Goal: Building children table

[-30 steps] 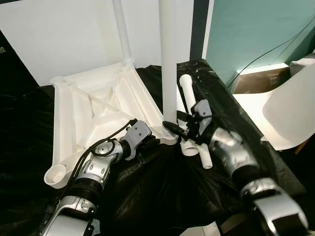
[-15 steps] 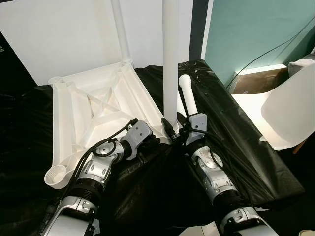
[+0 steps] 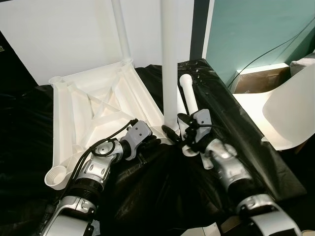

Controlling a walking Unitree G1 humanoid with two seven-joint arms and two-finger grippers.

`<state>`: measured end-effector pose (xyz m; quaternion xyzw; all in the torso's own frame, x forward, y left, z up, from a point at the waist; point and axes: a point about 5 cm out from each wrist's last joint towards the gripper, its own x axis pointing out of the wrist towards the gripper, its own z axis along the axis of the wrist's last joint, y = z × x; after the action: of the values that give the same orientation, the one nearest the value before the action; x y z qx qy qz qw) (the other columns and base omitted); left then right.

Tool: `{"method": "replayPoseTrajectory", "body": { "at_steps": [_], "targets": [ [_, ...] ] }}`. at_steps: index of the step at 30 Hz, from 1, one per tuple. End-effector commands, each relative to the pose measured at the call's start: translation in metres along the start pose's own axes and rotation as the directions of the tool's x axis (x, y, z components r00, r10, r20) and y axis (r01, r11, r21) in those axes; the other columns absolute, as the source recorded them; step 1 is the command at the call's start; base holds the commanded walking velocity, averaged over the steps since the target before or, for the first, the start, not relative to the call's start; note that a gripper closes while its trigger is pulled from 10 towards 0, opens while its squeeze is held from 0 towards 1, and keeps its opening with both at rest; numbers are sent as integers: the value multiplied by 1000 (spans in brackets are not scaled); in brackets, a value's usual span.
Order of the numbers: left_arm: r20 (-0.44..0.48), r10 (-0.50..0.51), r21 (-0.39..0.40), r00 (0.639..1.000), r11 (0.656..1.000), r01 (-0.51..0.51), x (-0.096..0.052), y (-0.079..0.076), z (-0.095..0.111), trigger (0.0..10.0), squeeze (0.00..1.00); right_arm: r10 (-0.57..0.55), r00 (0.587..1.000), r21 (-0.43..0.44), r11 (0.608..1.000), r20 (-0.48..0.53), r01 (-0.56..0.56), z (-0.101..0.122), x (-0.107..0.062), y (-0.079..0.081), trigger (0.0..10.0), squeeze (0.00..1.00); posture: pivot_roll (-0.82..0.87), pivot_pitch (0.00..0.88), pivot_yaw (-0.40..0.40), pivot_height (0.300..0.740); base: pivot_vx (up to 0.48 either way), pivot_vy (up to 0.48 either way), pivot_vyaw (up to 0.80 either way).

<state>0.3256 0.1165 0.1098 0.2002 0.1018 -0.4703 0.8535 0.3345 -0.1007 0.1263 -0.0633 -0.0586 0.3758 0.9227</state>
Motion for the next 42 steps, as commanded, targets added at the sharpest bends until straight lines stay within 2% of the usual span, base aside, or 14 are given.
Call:
{"method": "replayPoseTrajectory", "body": {
  "at_steps": [1, 2, 10, 11, 17, 21, 22, 26, 29, 38, 39, 40, 41, 42],
  "targets": [
    [-106, 14, -69, 994, 997, -22, -2, -7, -27, 10000, 0, 47, 999, 10, 999, -4, -47, -2, 3, 6, 10000, 0, -31, 0, 62, 740, 0, 0, 0],
    [-105, 9, -68, 994, 998, -16, -1, -8, -26, 10000, 0, 126, 992, -45, 991, -7, -126, 4, 5, 1, 10000, 0, -31, 0, 64, 740, 0, 0, 0],
    [-100, 2, -64, 995, 998, -9, 1, -9, -24, 10000, 0, 192, 981, -102, 976, -35, -195, 16, 12, -16, 10000, 0, -26, 0, 67, 740, 0, 0, 0],
    [-101, 3, -63, 995, 998, -9, 1, -8, -25, 10000, 0, 212, 977, -90, 973, -35, -215, 16, 12, -16, 0, 0, -23, 0, 66, 740, 0, 0, 0],
    [-101, 4, -61, 995, 998, -10, 1, -8, -24, 10000, 0, 248, 968, -53, 967, -36, -250, 14, 10, -15, 0, 0, -24, 0, 65, 740, 0, 0, 0],
    [-94, 3, -63, 996, 998, -9, 3, -8, -22, 10000, 0, 228, 973, 47, 973, -19, -227, 3, 2, -6, 0, 0, -30, 0, 65, 740, 0, 0, 0],
    [-92, 2, -64, 996, 998, -8, 4, -9, -22, 10000, 0, 134, 991, 89, 987, 16, -135, -2, -1, 1, 0, 0, -29, 0, 63, 740, 0, 0, 0],
    [-91, 2, -63, 996, 998, -7, 5, -9, -21, 10000, 0, 17, 998, 116, 993, 68, -25, -2, -2, 2, 0, 0, -29, 0, 64, 740, 0, 0, 0],
    [-90, 2, -61, 996, 998, -8, 4, -7, -20, 10000, 0, -337, 933, 157, 935, 126, 317, -6, -8, 8, 0, 0, -29, 0, 77, 740, 0, 0, 0],
    [-102, -9, -53, 995, 999, 3, 2, -7, -22, 10000, 0, -482, 863, 201, 870, 153, 450, -4, -4, 20, 0, 0, -28, 0, 90, 740, 0, 0, 0],
    [-103, -12, -53, 995, 999, 6, 1, -7, -23, 10000, 0, -470, 872, 201, 875, 139, 439, -6, -4, 19, 2941, 0, -29, 0, 92, 740, 0, 0, 0],
    [-103, -12, -53, 995, 999, 6, 1, -7, -23, 10000, 0, -470, 872, 201, 875, 139, 439, -6, -4, 19, 2941, 0, -29, 0, 92, 740, 0, 0, 0],
    [-105, -13, -53, 994, 999, 7, 1, -7, -23, 10000, 0, -460, 878, 200, 880, 132, 431, -6, -4, 20, 5490, 0, -30, 0, 90, 740, 0, 0, 0],
    [-105, -13, -53, 994, 999, 7, 1, -7, -23, 10000, 0, -460, 878, 200, 880, 132, 431, -6, -4, 20, 5490, 0, -30, 0, 90, 740, 0, 0, 0]
  ]
}}
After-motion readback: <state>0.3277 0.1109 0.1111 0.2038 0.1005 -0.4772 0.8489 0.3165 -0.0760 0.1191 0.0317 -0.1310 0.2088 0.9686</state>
